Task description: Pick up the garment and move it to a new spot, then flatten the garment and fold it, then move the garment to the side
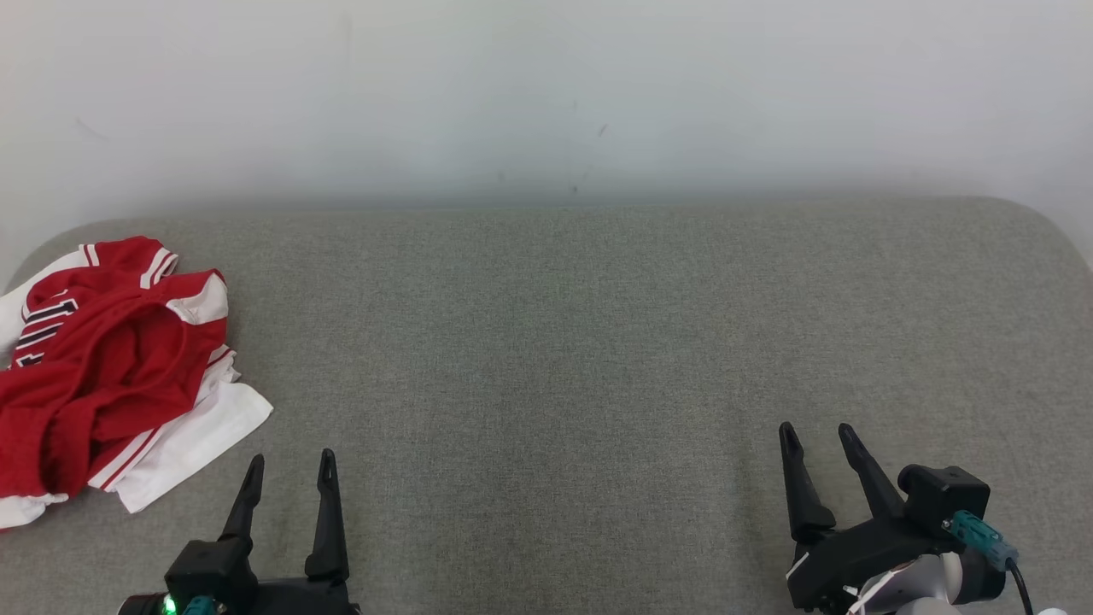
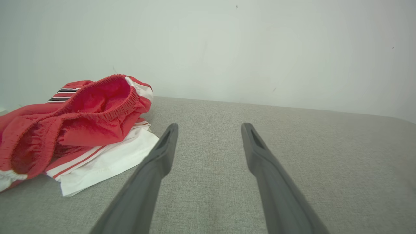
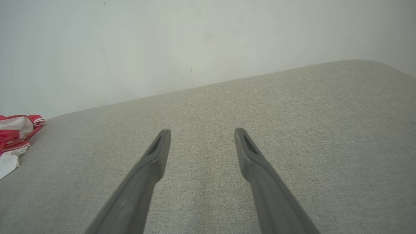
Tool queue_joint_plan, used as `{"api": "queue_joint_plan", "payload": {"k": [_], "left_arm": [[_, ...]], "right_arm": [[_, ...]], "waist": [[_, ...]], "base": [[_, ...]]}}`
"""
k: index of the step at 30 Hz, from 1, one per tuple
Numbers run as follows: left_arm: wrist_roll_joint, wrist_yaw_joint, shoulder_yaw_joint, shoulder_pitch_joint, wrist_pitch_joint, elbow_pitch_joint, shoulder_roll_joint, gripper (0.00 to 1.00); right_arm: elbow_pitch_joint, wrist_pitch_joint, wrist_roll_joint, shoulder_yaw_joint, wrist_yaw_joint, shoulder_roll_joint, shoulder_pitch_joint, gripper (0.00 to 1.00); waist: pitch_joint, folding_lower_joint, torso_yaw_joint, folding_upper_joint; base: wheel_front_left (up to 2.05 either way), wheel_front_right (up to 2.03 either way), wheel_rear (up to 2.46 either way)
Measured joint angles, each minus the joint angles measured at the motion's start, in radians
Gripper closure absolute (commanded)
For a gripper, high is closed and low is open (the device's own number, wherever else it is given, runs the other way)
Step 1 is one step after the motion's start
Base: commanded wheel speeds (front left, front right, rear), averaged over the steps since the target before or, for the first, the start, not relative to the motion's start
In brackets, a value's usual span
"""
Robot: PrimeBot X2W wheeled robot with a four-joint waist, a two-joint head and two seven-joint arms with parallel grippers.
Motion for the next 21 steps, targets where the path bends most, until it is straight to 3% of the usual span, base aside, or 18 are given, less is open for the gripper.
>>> {"api": "queue_joint_plan", "payload": {"k": [21], "left_arm": [[0.094, -0.084, 0.080, 0.019, -0.037, 0.021, -0.054, 0.00]], "right_arm": [[0.021, -0.031, -0.036, 0.045, 0.000, -0.002, -0.012, 0.00]], "waist": [[0.001, 0.0001, -0.002, 0.0000]], "base": [[0.00, 0.00, 0.00]]}}
